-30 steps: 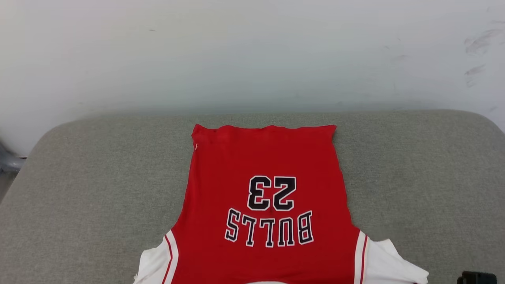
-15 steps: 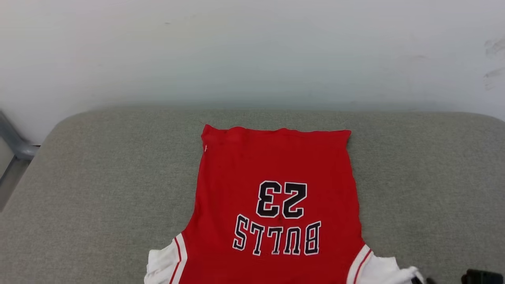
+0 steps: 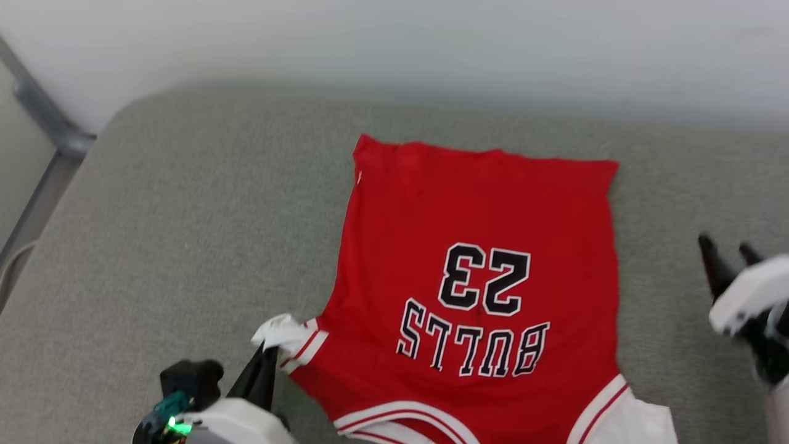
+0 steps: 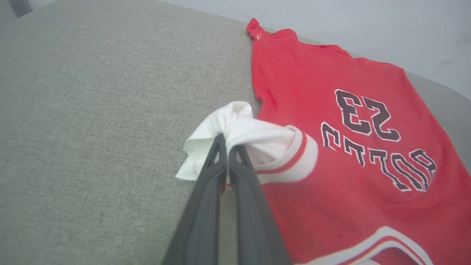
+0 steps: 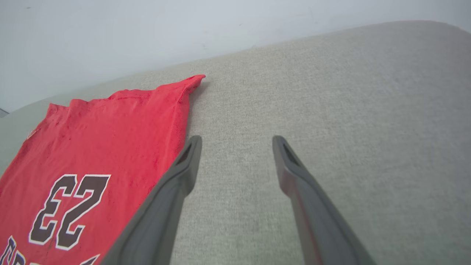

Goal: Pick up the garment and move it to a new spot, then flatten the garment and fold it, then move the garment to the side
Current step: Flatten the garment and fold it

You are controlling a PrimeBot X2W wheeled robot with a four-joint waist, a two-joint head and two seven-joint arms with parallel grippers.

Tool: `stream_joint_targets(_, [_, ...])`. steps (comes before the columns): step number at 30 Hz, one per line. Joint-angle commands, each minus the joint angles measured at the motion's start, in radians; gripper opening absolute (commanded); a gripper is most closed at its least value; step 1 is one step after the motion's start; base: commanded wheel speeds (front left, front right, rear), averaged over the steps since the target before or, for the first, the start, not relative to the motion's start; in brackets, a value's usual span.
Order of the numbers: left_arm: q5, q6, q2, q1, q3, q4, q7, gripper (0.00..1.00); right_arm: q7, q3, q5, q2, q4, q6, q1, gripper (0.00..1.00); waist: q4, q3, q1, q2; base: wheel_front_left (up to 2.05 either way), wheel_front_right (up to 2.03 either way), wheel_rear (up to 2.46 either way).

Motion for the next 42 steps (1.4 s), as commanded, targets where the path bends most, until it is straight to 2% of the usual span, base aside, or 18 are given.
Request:
stream_joint_targets(1, [0.013,-0.004,-0.014,-0.039,-0.001,-0.008,-0.008,0.00,0.022,0.000,0.004,-0.019,0.031,-0.001,-0.082,1.00,0.059,0.109,-0.0001,-0.0001,0.00,0.00,0.00])
stream_joint_targets(8, [0.051,-0.029,-0.071,-0.141,-0.016,-0.025,-0.025,0.00,0.192,0.045,-0.019,-0.096,0.182,-0.001,-0.379,1.00,0.136,0.248,-0.0001,-0.0001,0.00,0.00,0.00])
stream_joint_targets(14, [0.071,-0.045,-0.105,-0.188,-0.017,-0.033,-0.038,0.00,0.319,0.099,-0.057,-0.132,0.266,-0.001,-0.549,1.00,0.179,0.331,-0.0001,-0.0001,0.00,0.00,0.00])
stream_joint_targets(19, [0.083,-0.062,-0.126,-0.205,-0.016,-0.031,-0.045,0.00,0.370,0.132,-0.086,-0.138,0.331,-0.001,-0.623,1.00,0.196,0.379,-0.0001,-0.0001,0.00,0.00,0.00])
stream_joint_targets(23, [0.089,-0.076,-0.140,-0.206,-0.014,-0.019,-0.048,0.00,0.433,0.166,-0.091,-0.123,0.414,-0.001,-0.612,1.00,0.198,0.391,-0.0001,-0.0001,0.00,0.00,0.00])
stream_joint_targets(24, [0.090,-0.079,-0.141,-0.205,-0.014,-0.016,-0.048,0.00,0.459,0.174,-0.089,-0.116,0.439,-0.001,-0.603,0.82,0.198,0.391,-0.0001,-0.0001,0.00,0.00,0.00])
stream_joint_targets(25, [0.091,-0.080,-0.142,-0.203,-0.013,-0.013,-0.048,0.00,0.478,0.183,-0.086,-0.112,0.458,0.000,-0.593,0.38,0.198,0.389,-0.0001,-0.0001,0.00,0.00,0.00])
stream_joint_targets(26, [0.091,-0.083,-0.142,-0.200,-0.011,-0.010,-0.049,0.00,0.496,0.185,-0.077,-0.108,0.474,0.000,-0.586,0.00,0.198,0.387,-0.0001,-0.0001,0.00,0.00,0.00])
stream_joint_targets(28, [0.090,-0.088,-0.139,-0.190,-0.006,-0.004,-0.050,0.00,0.520,0.192,-0.066,-0.105,0.501,0.000,-0.576,0.00,0.197,0.378,-0.0001,-0.0001,0.00,0.00,0.00])
stream_joint_targets(34, [0.086,-0.083,-0.112,-0.155,0.016,0.011,-0.052,0.00,0.454,0.211,-0.068,-0.153,0.484,-0.001,-0.590,0.00,0.175,0.312,-0.0001,-0.0001,0.00,0.00,0.00])
stream_joint_targets(38, [0.081,-0.074,-0.092,-0.123,0.014,0.024,-0.038,0.00,0.413,0.222,-0.051,-0.177,0.479,-0.001,-0.555,0.00,0.139,0.230,-0.0001,-0.0001,0.00,0.00,0.00])
stream_joint_targets(42, [0.066,-0.060,-0.070,-0.081,0.019,0.036,-0.025,0.00,0.361,0.218,0.004,-0.175,0.453,-0.001,-0.489,0.00,0.084,0.150,-0.0001,-0.0001,0.00,0.00,0.00])
